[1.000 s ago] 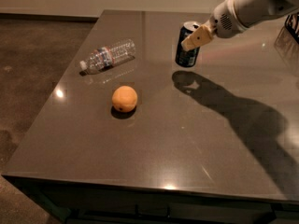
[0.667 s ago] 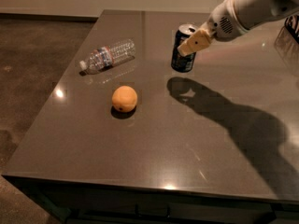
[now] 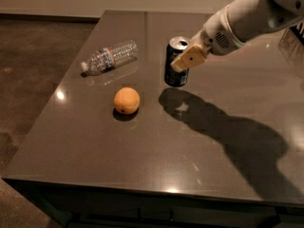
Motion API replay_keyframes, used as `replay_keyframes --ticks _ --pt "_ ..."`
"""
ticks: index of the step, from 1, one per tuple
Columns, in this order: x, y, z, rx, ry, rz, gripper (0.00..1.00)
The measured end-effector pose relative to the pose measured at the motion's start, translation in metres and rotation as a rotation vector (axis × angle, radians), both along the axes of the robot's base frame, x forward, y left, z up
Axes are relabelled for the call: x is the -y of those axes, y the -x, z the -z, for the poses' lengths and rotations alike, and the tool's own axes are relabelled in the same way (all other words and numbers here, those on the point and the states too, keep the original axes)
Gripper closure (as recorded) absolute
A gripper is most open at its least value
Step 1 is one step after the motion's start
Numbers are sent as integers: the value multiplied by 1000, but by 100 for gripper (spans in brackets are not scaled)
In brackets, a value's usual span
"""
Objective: Move pepsi can near orange
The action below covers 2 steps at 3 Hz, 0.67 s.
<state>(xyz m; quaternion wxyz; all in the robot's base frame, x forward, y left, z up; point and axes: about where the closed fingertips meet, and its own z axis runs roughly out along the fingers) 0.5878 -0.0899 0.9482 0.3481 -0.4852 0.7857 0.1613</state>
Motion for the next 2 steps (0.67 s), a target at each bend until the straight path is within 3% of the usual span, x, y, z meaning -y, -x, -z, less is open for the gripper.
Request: replay_keyframes --ticks 2 --pt "-21 24 11 10 10 -107 100"
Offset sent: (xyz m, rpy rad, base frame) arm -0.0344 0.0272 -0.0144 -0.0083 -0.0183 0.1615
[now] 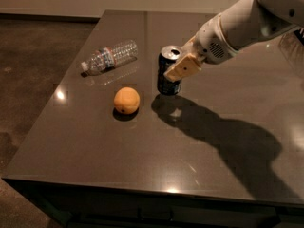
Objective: Move pepsi can near orange
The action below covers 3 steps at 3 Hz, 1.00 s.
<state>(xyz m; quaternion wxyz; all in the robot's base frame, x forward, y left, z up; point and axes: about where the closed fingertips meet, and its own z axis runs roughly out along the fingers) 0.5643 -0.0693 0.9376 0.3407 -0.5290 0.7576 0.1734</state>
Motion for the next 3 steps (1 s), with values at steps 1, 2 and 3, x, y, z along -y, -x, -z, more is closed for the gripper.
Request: replay_keyframes --ticks 1,2,3 --pt "-7 6 3 -1 -5 -48 100" --pt "-12 11 8 -7 -6 -88 100" --pt "-19 14 14 -17 -7 -128 100"
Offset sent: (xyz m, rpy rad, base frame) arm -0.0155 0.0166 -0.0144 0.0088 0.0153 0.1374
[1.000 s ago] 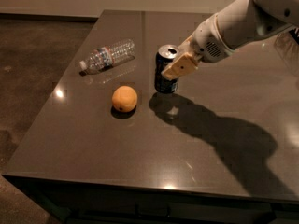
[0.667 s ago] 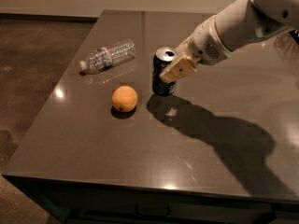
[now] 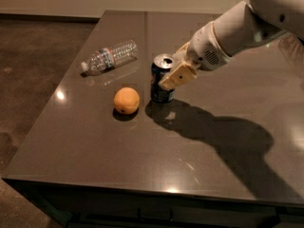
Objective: Move pepsi can near orange
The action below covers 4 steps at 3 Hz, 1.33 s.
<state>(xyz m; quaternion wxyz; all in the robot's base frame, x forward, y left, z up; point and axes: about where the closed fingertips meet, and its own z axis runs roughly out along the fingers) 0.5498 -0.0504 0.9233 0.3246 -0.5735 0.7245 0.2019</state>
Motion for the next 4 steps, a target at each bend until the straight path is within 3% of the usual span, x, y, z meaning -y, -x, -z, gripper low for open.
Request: replay_keyframes --ticks 1,2,4 --pt "-6 4 4 -3 3 -32 100" --pt "-10 6 7 -6 9 -51 93" --pt "-14 7 16 -23 33 -87 47"
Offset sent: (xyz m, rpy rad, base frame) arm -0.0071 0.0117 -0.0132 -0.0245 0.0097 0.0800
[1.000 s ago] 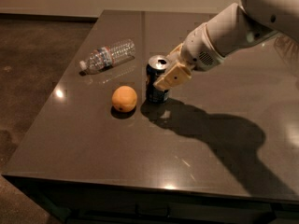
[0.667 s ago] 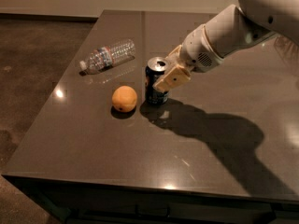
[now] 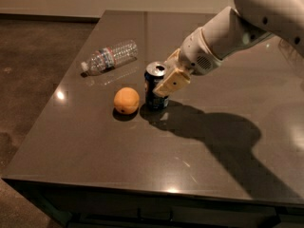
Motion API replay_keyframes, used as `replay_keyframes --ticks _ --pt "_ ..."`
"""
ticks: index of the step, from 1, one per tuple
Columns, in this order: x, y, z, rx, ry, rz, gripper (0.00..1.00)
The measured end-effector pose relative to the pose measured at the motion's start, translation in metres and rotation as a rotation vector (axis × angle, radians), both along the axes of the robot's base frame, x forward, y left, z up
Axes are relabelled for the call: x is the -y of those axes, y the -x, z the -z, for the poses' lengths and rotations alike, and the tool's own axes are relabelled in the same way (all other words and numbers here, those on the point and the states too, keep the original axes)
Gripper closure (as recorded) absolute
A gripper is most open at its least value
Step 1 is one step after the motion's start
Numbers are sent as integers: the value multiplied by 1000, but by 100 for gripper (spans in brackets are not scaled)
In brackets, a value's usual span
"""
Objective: Move pepsi can near orange
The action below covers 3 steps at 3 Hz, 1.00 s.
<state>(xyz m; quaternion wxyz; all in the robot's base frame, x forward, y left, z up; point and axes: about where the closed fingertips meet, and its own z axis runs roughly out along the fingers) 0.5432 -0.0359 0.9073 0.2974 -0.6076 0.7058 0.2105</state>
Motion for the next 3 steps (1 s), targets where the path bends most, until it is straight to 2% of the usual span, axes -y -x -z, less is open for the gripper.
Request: replay_keyframes --ticks 2,3 --pt "0 -3 8 -20 -2 4 2" --pt "-1 -2 8 -20 -2 2 0"
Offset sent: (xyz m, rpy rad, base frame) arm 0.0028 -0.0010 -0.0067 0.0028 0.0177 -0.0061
